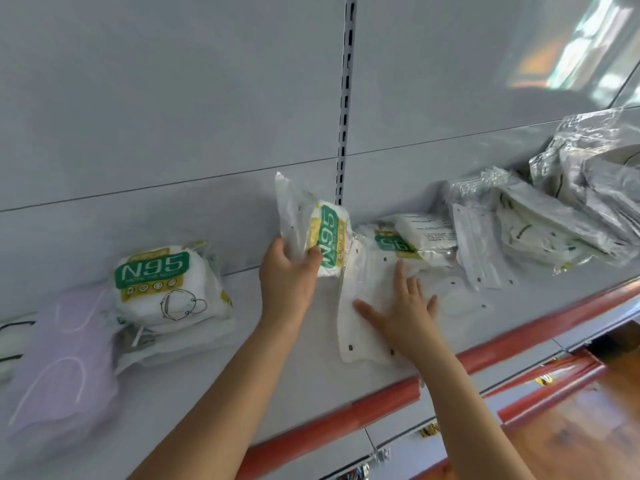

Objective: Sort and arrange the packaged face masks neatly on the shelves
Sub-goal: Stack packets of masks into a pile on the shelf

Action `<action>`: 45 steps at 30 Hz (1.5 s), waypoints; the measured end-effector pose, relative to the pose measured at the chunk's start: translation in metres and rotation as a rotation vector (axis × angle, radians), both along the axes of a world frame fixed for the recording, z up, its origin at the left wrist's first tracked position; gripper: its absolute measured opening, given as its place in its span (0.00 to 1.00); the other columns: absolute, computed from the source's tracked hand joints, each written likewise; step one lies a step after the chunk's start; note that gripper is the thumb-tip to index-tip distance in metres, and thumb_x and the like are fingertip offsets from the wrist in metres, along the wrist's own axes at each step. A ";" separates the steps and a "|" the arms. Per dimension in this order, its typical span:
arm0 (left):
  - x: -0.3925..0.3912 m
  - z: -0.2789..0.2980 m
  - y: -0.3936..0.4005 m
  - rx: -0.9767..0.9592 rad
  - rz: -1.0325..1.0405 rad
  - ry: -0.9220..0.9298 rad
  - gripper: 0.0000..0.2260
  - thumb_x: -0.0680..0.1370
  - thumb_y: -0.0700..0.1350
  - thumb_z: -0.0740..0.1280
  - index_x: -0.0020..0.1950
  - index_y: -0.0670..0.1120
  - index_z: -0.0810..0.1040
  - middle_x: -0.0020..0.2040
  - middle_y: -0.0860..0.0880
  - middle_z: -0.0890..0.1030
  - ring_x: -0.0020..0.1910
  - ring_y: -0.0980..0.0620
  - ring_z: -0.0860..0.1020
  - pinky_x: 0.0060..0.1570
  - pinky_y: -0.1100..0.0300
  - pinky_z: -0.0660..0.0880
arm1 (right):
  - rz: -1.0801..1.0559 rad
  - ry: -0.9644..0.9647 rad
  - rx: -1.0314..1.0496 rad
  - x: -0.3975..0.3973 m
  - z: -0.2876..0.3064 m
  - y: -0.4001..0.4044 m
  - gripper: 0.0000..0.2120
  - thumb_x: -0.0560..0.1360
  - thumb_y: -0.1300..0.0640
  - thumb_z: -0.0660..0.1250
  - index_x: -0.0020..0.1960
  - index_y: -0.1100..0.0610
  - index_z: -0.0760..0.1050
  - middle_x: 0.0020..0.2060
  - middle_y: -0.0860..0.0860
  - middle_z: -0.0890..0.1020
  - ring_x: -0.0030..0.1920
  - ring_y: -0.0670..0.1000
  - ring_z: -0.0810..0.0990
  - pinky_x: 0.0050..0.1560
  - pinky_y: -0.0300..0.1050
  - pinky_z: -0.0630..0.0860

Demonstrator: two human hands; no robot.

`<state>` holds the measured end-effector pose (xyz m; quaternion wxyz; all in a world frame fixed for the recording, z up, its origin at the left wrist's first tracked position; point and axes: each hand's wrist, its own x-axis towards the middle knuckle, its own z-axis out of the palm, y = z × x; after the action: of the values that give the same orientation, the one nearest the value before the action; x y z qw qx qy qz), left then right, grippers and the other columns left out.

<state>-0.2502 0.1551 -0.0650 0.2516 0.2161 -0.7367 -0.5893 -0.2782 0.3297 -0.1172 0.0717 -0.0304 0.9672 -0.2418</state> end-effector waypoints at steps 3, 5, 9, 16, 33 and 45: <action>0.021 0.036 -0.031 -0.090 0.039 0.111 0.12 0.75 0.44 0.74 0.55 0.46 0.76 0.48 0.51 0.82 0.44 0.56 0.80 0.38 0.71 0.74 | -0.024 0.034 -0.079 -0.001 0.001 -0.024 0.51 0.75 0.37 0.65 0.80 0.57 0.36 0.78 0.62 0.58 0.79 0.61 0.54 0.78 0.62 0.45; 0.034 0.059 -0.062 -0.036 0.053 0.178 0.16 0.73 0.47 0.77 0.56 0.49 0.75 0.50 0.51 0.83 0.46 0.56 0.82 0.44 0.67 0.78 | -0.114 0.118 -0.049 0.011 0.019 -0.031 0.42 0.79 0.40 0.61 0.81 0.56 0.43 0.67 0.61 0.75 0.71 0.60 0.69 0.77 0.61 0.50; 0.066 0.093 -0.127 0.162 0.141 0.333 0.19 0.72 0.42 0.79 0.60 0.49 0.76 0.52 0.49 0.86 0.50 0.51 0.86 0.50 0.54 0.83 | -0.118 0.393 -0.174 0.029 0.070 -0.055 0.28 0.79 0.39 0.56 0.73 0.53 0.67 0.55 0.53 0.84 0.57 0.59 0.81 0.72 0.59 0.64; 0.093 0.103 -0.194 0.407 0.148 0.154 0.20 0.77 0.50 0.74 0.63 0.38 0.79 0.48 0.44 0.88 0.45 0.48 0.87 0.45 0.57 0.84 | 0.370 -0.263 -0.972 0.053 0.130 -0.186 0.31 0.75 0.43 0.71 0.74 0.50 0.66 0.62 0.46 0.77 0.53 0.48 0.82 0.57 0.50 0.79; 0.125 0.017 -0.161 -0.707 0.211 -0.316 0.19 0.80 0.52 0.67 0.71 0.49 0.77 0.73 0.44 0.73 0.72 0.44 0.71 0.70 0.53 0.69 | 0.550 0.013 -0.528 0.064 0.068 -0.205 0.24 0.81 0.45 0.61 0.76 0.47 0.64 0.64 0.45 0.78 0.67 0.51 0.74 0.56 0.39 0.68; 0.042 0.007 0.008 -0.577 -0.240 -0.351 0.27 0.79 0.56 0.68 0.74 0.44 0.68 0.65 0.44 0.76 0.64 0.45 0.75 0.63 0.51 0.74 | -0.281 0.010 0.302 0.020 0.052 0.059 0.44 0.72 0.28 0.61 0.78 0.54 0.58 0.73 0.58 0.67 0.72 0.63 0.65 0.72 0.61 0.61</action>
<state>-0.2084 0.1633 -0.0577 0.1008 0.1464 -0.9248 -0.3364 -0.2577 0.3888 -0.0647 0.0361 0.1145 0.9875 -0.1018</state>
